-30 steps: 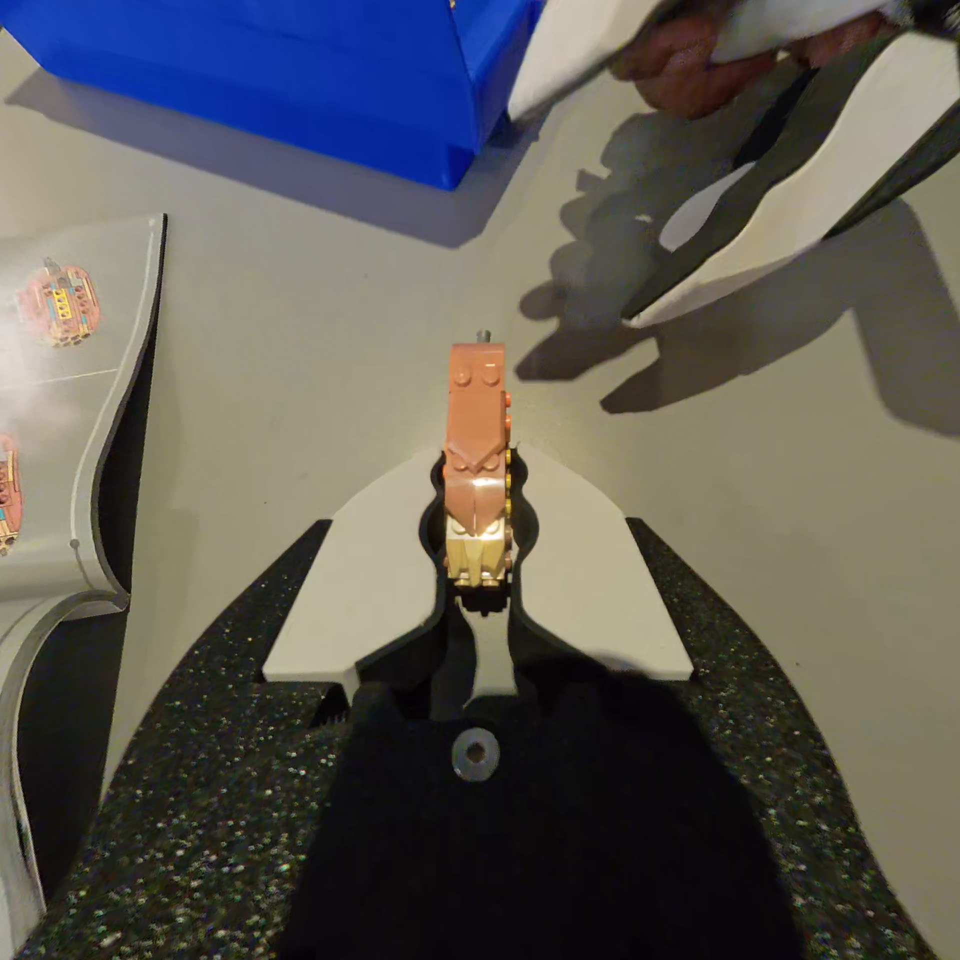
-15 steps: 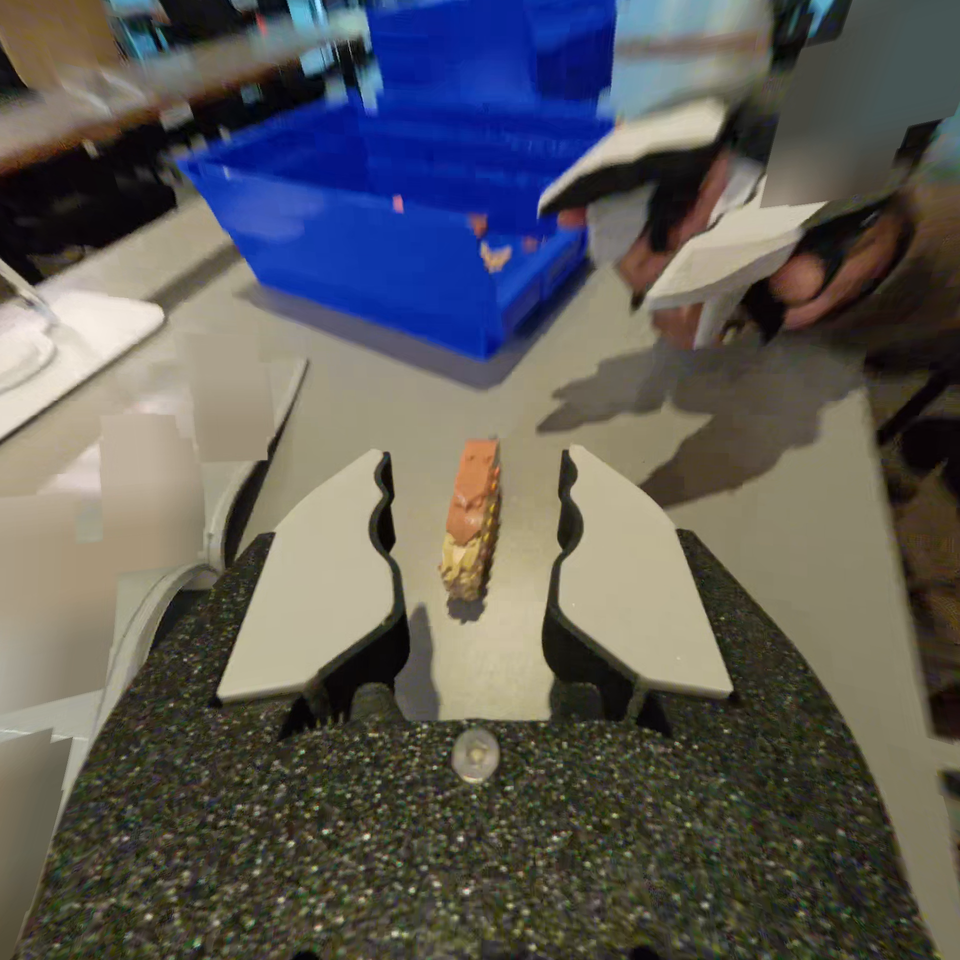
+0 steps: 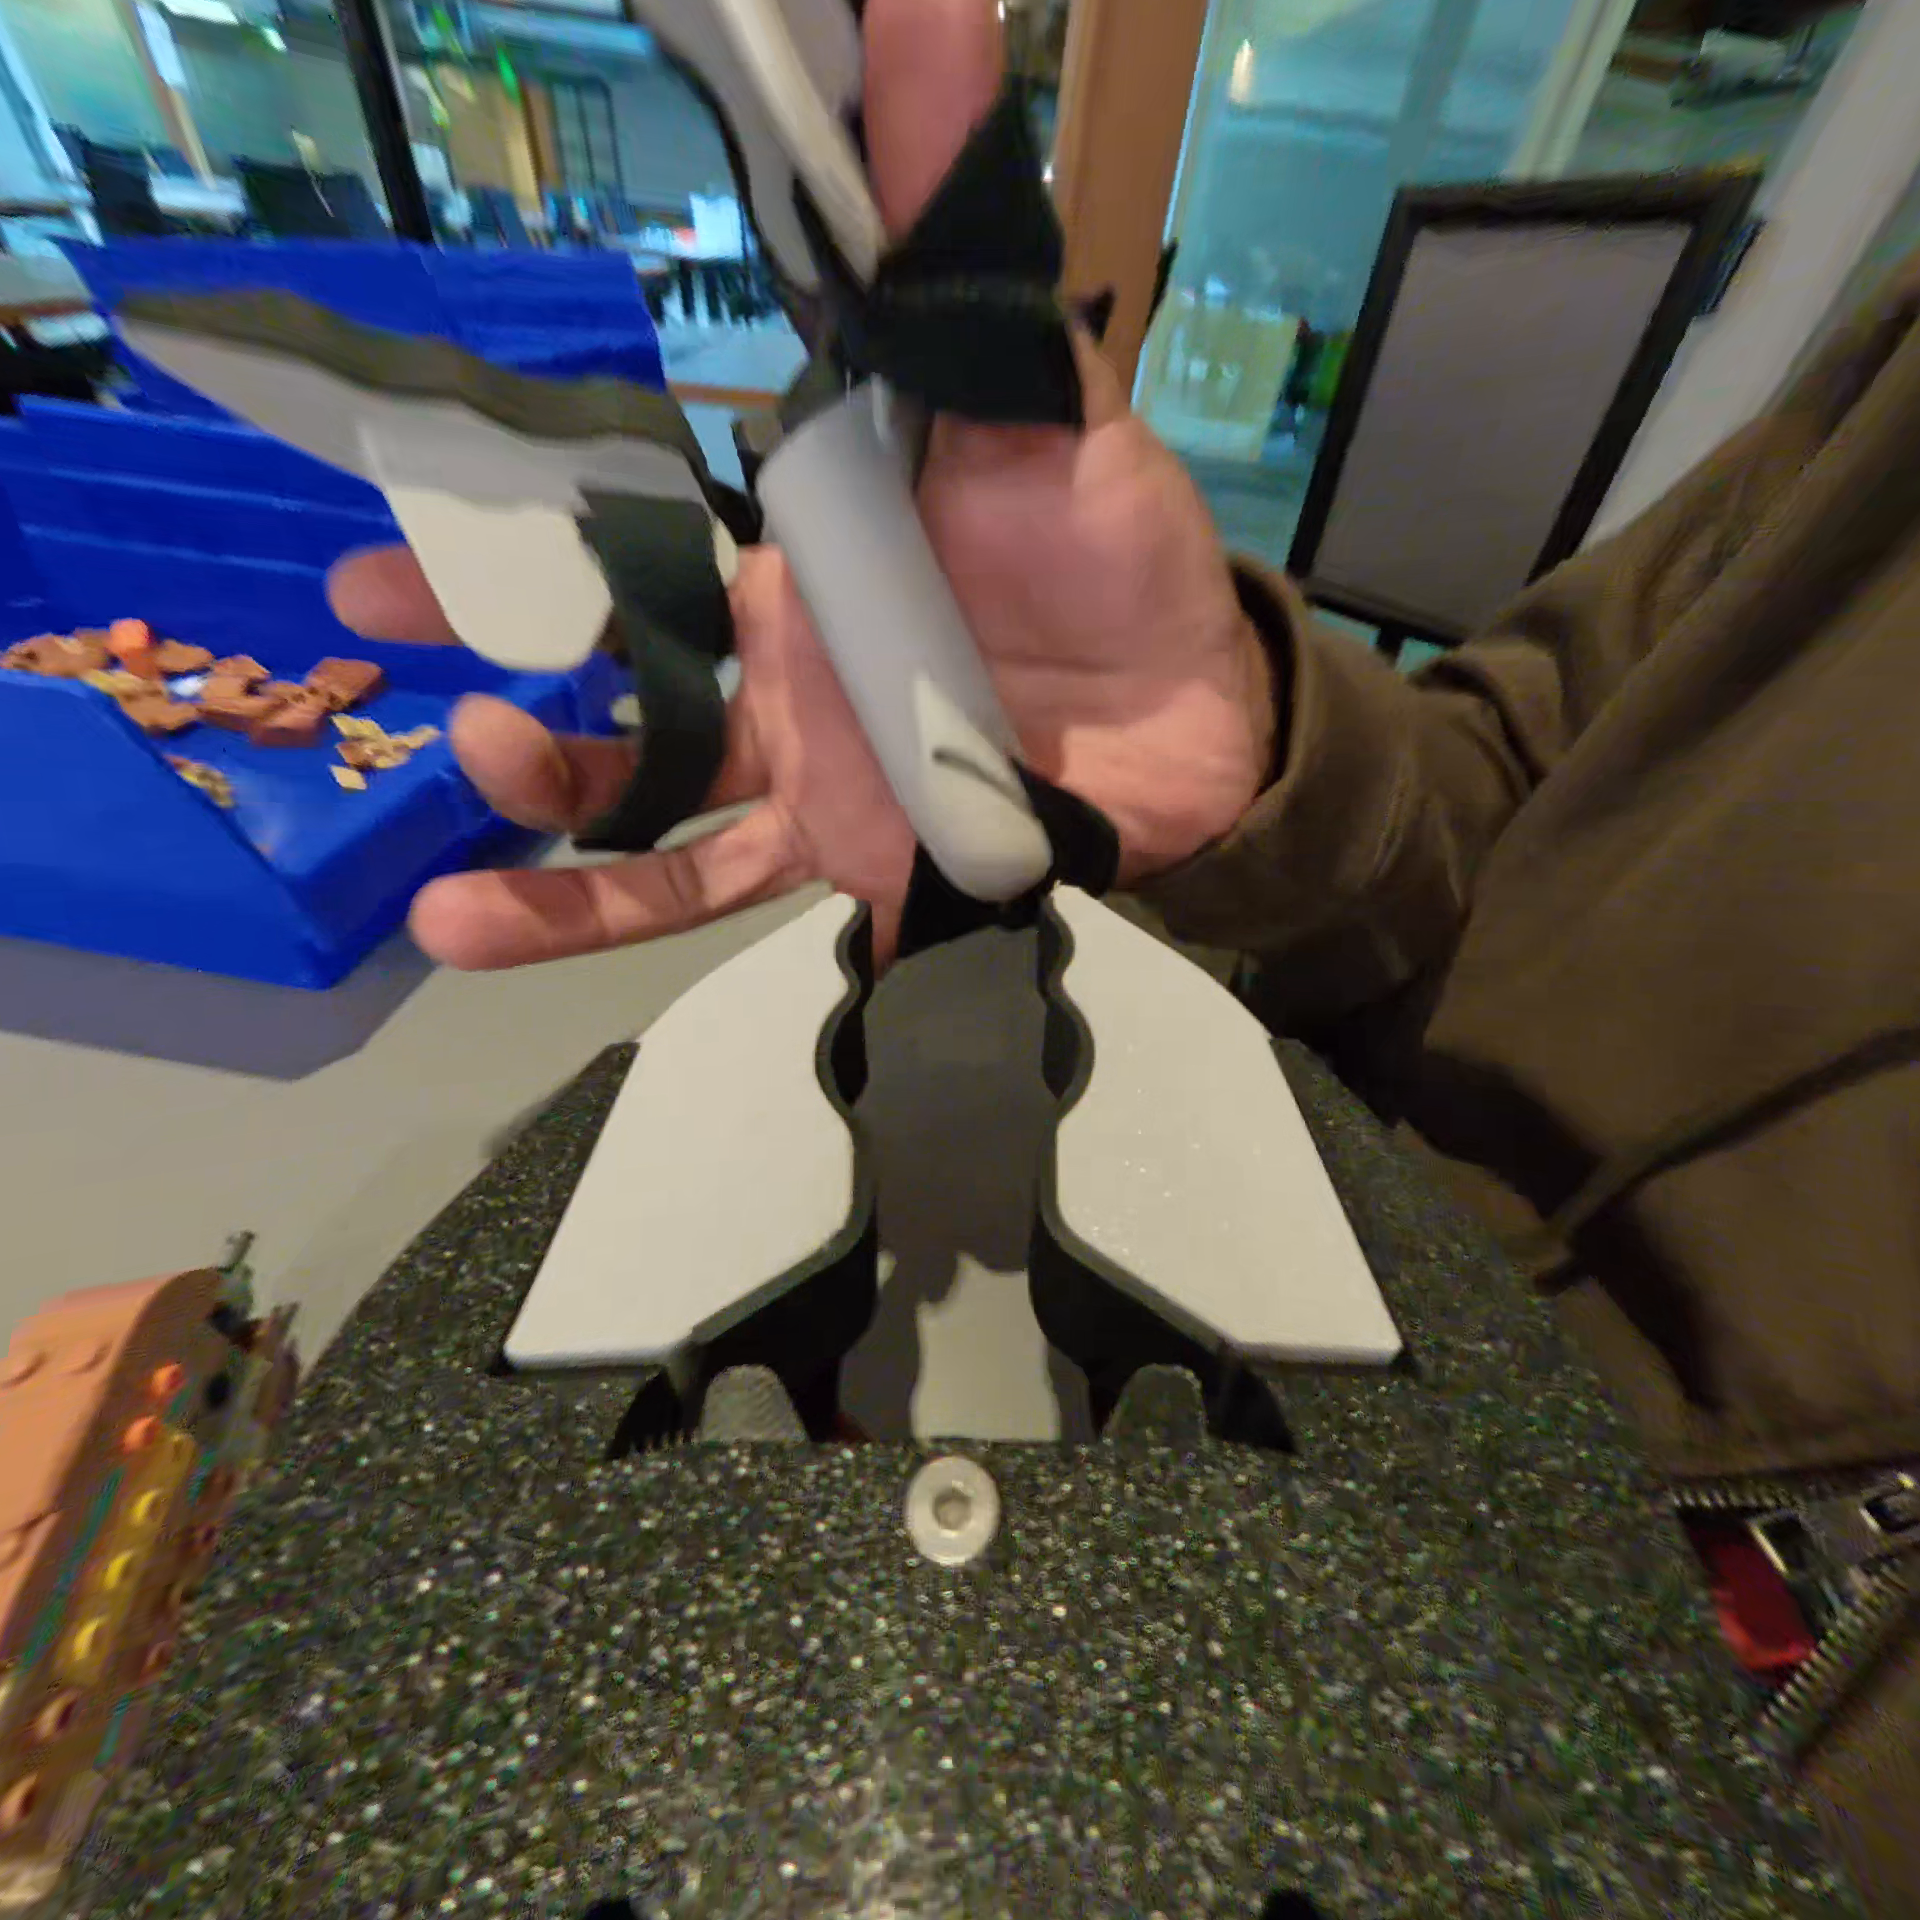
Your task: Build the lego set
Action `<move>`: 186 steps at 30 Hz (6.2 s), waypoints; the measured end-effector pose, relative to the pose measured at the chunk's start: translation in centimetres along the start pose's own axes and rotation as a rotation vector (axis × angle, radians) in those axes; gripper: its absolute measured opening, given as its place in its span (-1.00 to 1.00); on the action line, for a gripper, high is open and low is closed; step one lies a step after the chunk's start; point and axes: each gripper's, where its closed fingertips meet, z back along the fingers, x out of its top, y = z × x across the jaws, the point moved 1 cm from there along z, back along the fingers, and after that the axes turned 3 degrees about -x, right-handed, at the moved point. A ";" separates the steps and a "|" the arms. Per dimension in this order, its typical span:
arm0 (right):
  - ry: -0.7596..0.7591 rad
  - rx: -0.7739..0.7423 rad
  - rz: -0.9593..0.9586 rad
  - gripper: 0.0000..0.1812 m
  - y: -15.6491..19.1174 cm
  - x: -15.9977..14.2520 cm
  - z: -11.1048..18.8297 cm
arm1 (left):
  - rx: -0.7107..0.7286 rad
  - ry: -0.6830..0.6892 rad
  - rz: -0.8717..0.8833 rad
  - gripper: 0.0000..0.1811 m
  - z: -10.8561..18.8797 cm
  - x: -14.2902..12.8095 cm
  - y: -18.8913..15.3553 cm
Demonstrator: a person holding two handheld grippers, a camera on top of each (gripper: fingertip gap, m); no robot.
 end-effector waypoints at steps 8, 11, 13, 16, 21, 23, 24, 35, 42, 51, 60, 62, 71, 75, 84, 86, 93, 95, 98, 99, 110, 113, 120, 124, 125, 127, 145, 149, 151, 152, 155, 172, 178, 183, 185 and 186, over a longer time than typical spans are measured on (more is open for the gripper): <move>-0.062 0.156 -0.064 0.01 3.2 0.3 1.0 | -0.140 -0.062 -0.059 -0.74 -0.2 0.2 -2.5; -0.051 0.164 -0.052 0.02 3.5 0.0 1.0 | -0.142 -0.059 -0.077 -0.74 -0.4 0.1 -2.6; -0.045 0.183 -0.064 0.03 3.8 -0.1 1.1 | -0.118 -0.075 -0.113 -0.76 -0.2 0.4 -2.4; -0.031 0.191 -0.084 0.04 4.0 -0.5 1.2 | -0.109 -0.102 -0.130 -0.68 0.1 0.8 -2.3; -0.022 0.186 -0.111 0.03 3.5 -0.9 1.1 | -0.197 -0.047 -0.125 -0.60 -0.3 -0.2 -3.6; 0.013 0.215 -0.126 -0.01 3.8 -1.2 1.1 | -0.243 -0.035 -0.096 -0.62 -0.5 -0.4 -4.2; 0.026 0.239 -0.128 -0.03 4.2 -1.3 1.2 | -0.265 -0.035 -0.071 -0.63 -0.6 -0.4 -4.4; -0.039 0.336 0.106 -0.34 7.8 0.2 1.2 | -0.314 -0.184 0.075 -0.66 -0.6 1.8 -3.8; 0.080 0.089 0.541 -0.56 2.8 2.9 -0.2 | 0.258 -0.121 -0.018 -0.50 6.5 3.1 6.3; 0.467 0.083 0.889 -0.80 -3.0 -0.6 -1.7 | 0.700 0.392 -0.209 -0.19 13.6 1.8 22.0; 0.610 0.177 0.959 -0.82 -6.4 -3.3 -1.3 | 0.557 0.635 -0.223 -0.15 6.4 -1.1 29.5; 0.640 0.199 0.935 -0.83 -6.9 -3.6 -0.4 | 0.521 0.715 -0.225 -0.14 5.2 -2.3 30.7; 0.739 0.190 0.955 -0.83 -10.0 -4.4 1.6 | 0.516 0.784 -0.187 -0.16 2.2 -4.5 33.7; 0.743 0.160 1.035 -0.82 -11.6 -3.6 1.8 | 0.537 0.663 -0.162 -0.17 2.7 -2.8 33.5; 0.638 0.036 1.054 -0.84 -14.4 0.2 -0.1 | 0.517 0.608 -0.115 -0.19 3.4 -2.2 32.8; 0.626 0.021 1.056 -0.79 -14.9 0.9 -0.5 | 0.513 0.614 -0.119 -0.19 3.5 -2.0 32.6; 0.564 -0.041 1.139 -0.73 -17.5 4.3 -1.5 | 0.519 0.605 -0.109 -0.20 4.5 -1.5 32.6; 0.549 -0.059 1.127 -0.69 -18.3 5.3 -2.1 | 0.520 0.601 -0.100 -0.20 4.6 -1.4 32.6; 0.534 -0.091 1.154 -0.62 -19.2 6.2 -2.7 | 0.518 0.618 -0.090 -0.21 4.9 -1.8 32.7; 0.533 -0.103 1.159 -0.62 -19.3 6.3 -2.7 | 0.520 0.624 -0.087 -0.21 5.0 -1.9 32.8; 0.624 0.140 1.074 -0.70 -13.6 -2.8 -4.3 | 0.522 0.747 -0.114 -0.23 3.5 -4.0 32.9; 0.614 0.131 1.075 -0.71 -14.1 -2.8 -4.5 | 0.512 0.757 -0.108 -0.23 3.2 -4.4 33.3; 0.614 0.137 1.055 -0.72 -14.2 -2.6 -4.1 | 0.478 0.762 -0.117 -0.23 2.5 -4.5 33.2; 0.616 0.144 1.069 -0.73 -14.2 -2.8 -4.1 | 0.488 0.742 -0.109 -0.23 2.7 -4.1 33.2; 0.619 0.145 1.071 -0.73 -14.2 -2.8 -4.1 | 0.485 0.740 -0.104 -0.23 2.8 -4.2 33.2; 0.626 0.145 1.071 -0.73 -14.2 -2.9 -4.1 | 0.480 0.753 -0.101 -0.23 2.9 -4.6 33.1; 0.610 0.144 1.023 -0.74 -14.0 -1.9 -3.3 | 0.468 0.791 -0.081 -0.26 3.6 -5.5 33.5; 0.608 0.145 1.015 -0.75 -13.9 -1.8 -3.1 | 0.475 0.796 -0.084 -0.27 3.6 -5.5 33.5; 0.608 0.146 1.010 -0.75 -13.9 -1.7 -3.0 | 0.481 0.799 -0.086 -0.27 3.6 -5.5 33.5; 0.607 0.146 1.008 -0.75 -13.9 -1.6 -3.0 | 0.483 0.799 -0.085 -0.27 3.6 -5.5 33.6; 0.605 0.144 1.001 -0.75 -13.9 -1.5 -3.0 | 0.484 0.796 -0.077 -0.27 3.6 -5.5 33.6; 0.614 0.122 0.993 -0.75 -14.2 -1.4 -3.1 | 0.489 0.766 -0.036 -0.29 4.0 -4.9 33.6; 0.619 0.122 0.996 -0.75 -14.2 -1.5 -3.1 | 0.484 0.757 -0.025 -0.29 4.1 -4.8 33.6; 0.621 0.125 0.995 -0.75 -14.2 -1.5 -3.0 | 0.478 0.757 -0.017 -0.30 4.1 -5.0 33.6; 0.622 0.126 0.995 -0.75 -14.2 -1.6 -3.0 | 0.476 0.758 -0.011 -0.30 4.2 -5.1 33.7; 0.622 0.126 0.995 -0.75 -14.2 -1.6 -3.0 | 0.475 0.751 -0.003 -0.30 4.2 -5.0 33.7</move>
